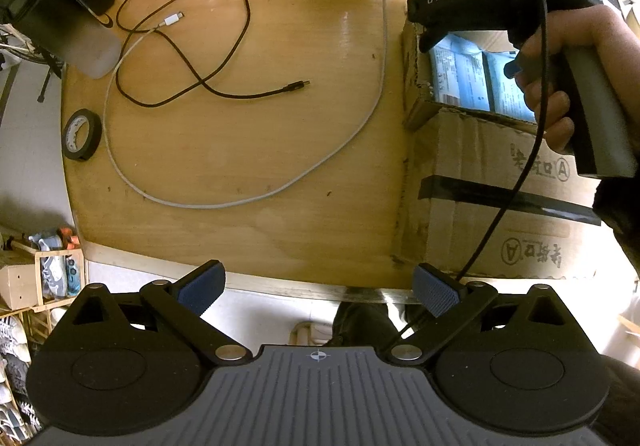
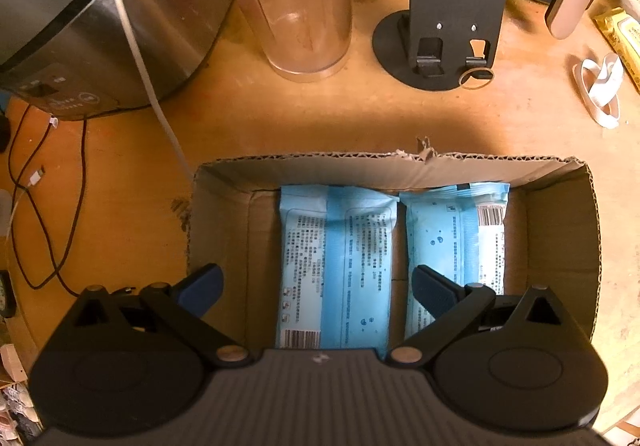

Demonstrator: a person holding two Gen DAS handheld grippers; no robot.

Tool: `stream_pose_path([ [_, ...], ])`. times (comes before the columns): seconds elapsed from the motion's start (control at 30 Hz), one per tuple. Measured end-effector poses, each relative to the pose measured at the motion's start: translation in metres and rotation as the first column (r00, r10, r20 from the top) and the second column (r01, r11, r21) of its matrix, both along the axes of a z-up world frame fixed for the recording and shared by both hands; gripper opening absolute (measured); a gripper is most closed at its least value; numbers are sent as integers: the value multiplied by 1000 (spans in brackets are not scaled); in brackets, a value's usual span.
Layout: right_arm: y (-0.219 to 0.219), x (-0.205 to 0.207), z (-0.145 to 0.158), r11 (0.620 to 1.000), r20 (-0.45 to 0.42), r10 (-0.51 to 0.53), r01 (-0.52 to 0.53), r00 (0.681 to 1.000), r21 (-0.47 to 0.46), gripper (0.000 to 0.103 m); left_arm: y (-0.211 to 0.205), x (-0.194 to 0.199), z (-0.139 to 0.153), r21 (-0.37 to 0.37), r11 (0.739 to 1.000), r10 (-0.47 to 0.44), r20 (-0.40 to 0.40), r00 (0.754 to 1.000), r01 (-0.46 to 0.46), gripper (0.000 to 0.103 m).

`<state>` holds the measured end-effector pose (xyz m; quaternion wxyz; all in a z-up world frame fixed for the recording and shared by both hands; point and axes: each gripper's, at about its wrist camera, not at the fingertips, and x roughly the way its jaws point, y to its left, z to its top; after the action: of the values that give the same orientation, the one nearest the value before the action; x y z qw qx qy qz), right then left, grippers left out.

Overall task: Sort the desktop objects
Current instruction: 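Open the right gripper to release the packet in the box, then raise the open right gripper up and away from the box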

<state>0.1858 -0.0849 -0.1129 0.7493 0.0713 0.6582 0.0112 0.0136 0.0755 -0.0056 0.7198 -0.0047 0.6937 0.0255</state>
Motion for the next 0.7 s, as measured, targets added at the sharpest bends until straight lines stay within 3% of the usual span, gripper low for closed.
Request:
stream_pose_path([
  [0.7,-6,-7,41,999,10,1,-1,1000,-36,103,-4,-2,6,0,1000,1,19,1000,-1,103],
])
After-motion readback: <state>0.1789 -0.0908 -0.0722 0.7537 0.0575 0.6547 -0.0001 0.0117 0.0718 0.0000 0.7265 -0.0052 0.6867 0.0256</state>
